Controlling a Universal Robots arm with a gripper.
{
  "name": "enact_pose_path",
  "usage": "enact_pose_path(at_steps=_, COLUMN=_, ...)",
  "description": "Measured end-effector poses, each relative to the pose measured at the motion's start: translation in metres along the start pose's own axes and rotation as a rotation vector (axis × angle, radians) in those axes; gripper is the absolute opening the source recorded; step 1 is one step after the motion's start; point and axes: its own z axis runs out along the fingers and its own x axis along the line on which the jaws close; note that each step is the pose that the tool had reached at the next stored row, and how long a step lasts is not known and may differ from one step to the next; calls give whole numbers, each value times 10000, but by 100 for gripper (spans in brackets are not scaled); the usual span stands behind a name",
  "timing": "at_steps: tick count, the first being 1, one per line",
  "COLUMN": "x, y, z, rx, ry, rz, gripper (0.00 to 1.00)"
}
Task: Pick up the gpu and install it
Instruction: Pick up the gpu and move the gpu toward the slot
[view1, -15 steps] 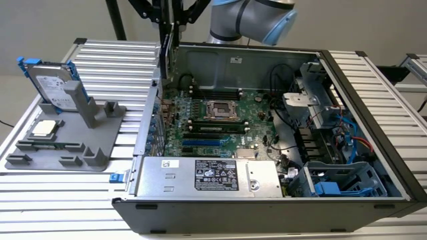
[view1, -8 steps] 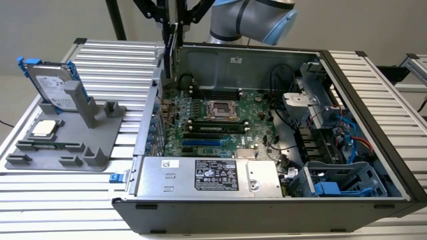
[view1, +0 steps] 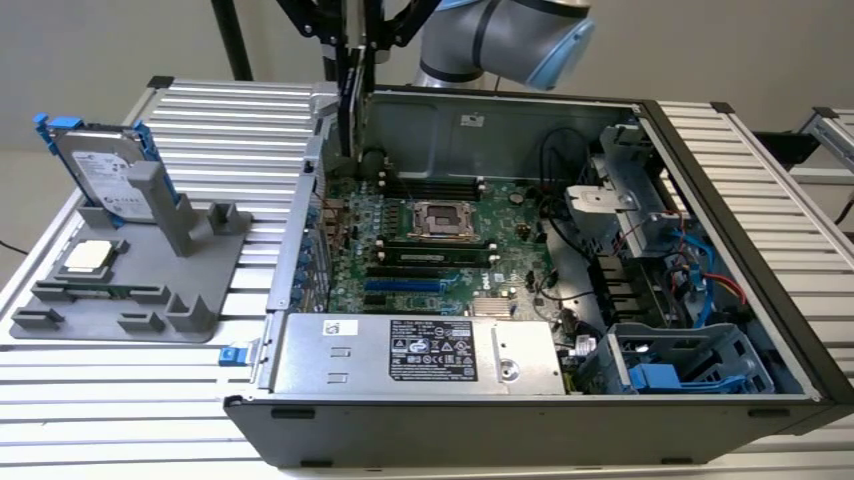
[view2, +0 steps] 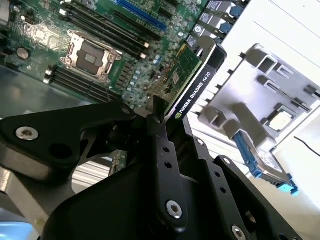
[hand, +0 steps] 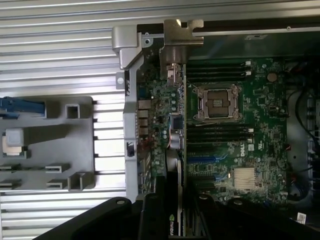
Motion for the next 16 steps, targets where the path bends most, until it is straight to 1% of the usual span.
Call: enact_pose_path(at_steps=16, x=-133, y=23, z=-2, rx=0, ry=0, rz=0, gripper=0)
